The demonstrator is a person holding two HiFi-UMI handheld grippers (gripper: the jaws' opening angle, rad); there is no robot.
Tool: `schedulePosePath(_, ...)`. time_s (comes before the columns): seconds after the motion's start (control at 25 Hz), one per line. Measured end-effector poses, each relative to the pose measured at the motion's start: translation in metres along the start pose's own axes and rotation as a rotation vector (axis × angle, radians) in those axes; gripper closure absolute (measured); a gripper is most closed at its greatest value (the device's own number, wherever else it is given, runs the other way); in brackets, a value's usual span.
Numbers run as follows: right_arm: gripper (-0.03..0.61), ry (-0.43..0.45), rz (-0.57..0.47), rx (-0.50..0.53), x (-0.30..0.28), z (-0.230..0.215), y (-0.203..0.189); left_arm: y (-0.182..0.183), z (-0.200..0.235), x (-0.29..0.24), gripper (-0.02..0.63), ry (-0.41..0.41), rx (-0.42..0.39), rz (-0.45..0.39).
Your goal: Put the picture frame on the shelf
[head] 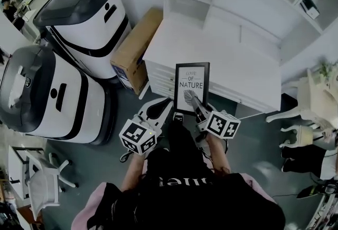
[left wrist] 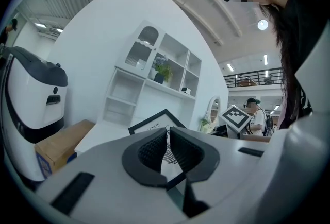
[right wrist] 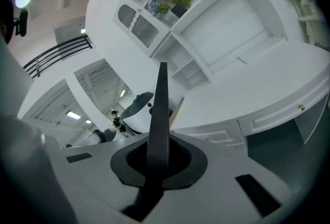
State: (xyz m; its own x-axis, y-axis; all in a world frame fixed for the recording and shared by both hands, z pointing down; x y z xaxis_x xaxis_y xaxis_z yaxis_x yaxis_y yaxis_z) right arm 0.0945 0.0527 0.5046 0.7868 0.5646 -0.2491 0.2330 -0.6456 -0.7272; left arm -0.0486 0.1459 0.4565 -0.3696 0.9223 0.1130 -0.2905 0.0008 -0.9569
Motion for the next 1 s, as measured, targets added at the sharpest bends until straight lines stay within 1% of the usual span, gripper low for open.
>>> schedulePosePath(0.16, 0.526, 0.012, 0.001, -0.034, -0.043, -0.021, 0.027, 0.004, 0.033, -0.038, 0.584, 0.019, -0.015, 0.014)
schedulePosePath(0.32, 0.526, 0.035, -0.005, -0.024, -0.080, -0.040, 0.072, 0.019, 0.065, -0.089, 0.584, 0.039, -0.025, 0.003)
schedulePosePath(0.44, 0.526, 0.049, -0.017, -0.022, -0.105, -0.057, 0.106, 0.029, 0.080, -0.129, 0.584, 0.035, -0.036, 0.002)
schedulePosePath(0.6, 0.526, 0.063, -0.022, -0.030, -0.135, -0.083, 0.143, 0.033, 0.093, -0.178, 0.584, 0.027, -0.037, 0.006)
schedulePosePath(0.68, 0.526, 0.075, -0.018, -0.034, -0.149, -0.091, 0.153, 0.033, 0.101, -0.194, 0.584, 0.033, -0.036, 0.011)
schedulePosePath(0.84, 0.526, 0.094, 0.007, -0.045, -0.177, -0.103, 0.162, 0.035, 0.119, -0.213, 0.584, 0.057, -0.012, 0.009)
schedulePosePath(1.0, 0.526, 0.114, 0.030, -0.050, -0.194, -0.110, 0.171, 0.033, 0.130, -0.224, 0.584, 0.095, -0.017, 0.017)
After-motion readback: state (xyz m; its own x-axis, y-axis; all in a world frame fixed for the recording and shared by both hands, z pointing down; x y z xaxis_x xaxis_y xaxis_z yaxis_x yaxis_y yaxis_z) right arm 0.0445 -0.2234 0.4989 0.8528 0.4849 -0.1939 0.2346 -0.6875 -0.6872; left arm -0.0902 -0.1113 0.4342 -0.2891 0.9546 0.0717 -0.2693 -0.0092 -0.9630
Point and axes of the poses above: the fingertips, and each gripper's own axes: x backward along the fingers, z to its left, y out of its top, the point moved 5 cm from there along x, backward along the fingers, and after that the axes turned 8 degrees about -z, right-handed, at the moved point
